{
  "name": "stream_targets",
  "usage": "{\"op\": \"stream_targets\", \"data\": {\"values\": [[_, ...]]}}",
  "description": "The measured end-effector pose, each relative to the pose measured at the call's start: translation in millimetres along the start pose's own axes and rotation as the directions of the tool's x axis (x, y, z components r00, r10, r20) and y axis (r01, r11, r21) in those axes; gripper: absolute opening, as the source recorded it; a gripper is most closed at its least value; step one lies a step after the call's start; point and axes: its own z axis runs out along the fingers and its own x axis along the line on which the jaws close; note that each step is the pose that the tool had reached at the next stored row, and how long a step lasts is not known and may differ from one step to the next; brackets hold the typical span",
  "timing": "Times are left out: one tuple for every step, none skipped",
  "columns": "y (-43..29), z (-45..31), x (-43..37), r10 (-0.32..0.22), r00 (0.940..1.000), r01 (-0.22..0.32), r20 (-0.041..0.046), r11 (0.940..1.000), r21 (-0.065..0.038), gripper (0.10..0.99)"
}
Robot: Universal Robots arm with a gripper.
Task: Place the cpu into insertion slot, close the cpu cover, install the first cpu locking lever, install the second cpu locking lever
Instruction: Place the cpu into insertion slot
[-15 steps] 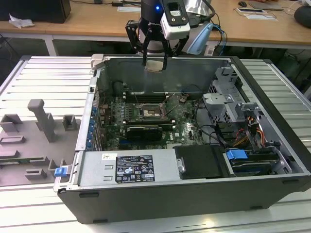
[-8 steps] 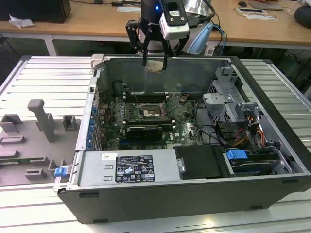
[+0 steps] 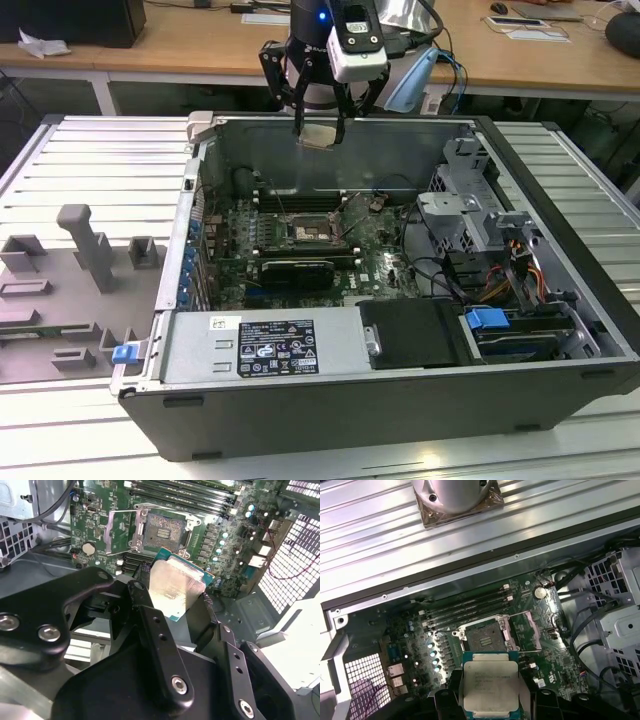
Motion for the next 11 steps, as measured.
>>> {"op": "stream_targets", "data": {"values": [[0.0, 0.0, 0.0, 0.003, 1.0, -0.003, 0.0002, 1.0, 0.0, 0.533], [0.0, 0.0, 0.0, 0.006, 1.0, -0.006, 0.0005, 1.0, 0.0, 0.533], [0.0, 0.0, 0.0, 0.008, 1.0, -0.008, 0.0008, 1.0, 0.0, 0.533], [0.0, 0.0, 0.0, 0.012, 0.9999, -0.012, 0.0012, 0.9999, 0.0, 0.533], [0.0, 0.0, 0.0, 0.016, 0.9999, -0.016, 0.0015, 0.9999, 0.0, 0.533], [0.0, 0.0, 0.0, 0.024, 0.9997, -0.024, 0.0022, 0.9997, -0.001, 0.533], [0.0, 0.0, 0.0, 0.031, 0.9995, -0.031, 0.0028, 0.9995, -0.001, 0.533], [0.0, 0.0, 0.0, 0.033, 0.9994, -0.033, 0.003, 0.9994, -0.001, 0.533], [0.0, 0.0, 0.0, 0.037, 0.9993, -0.037, 0.0033, 0.9993, -0.001, 0.533], [0.0, 0.0, 0.0, 0.042, 0.9991, -0.042, 0.0037, 0.9991, -0.001, 0.533], [0.0, 0.2, 0.0, 0.053, 0.9986, -0.053, 0.0047, 0.9986, -0.001, 0.533]]}}
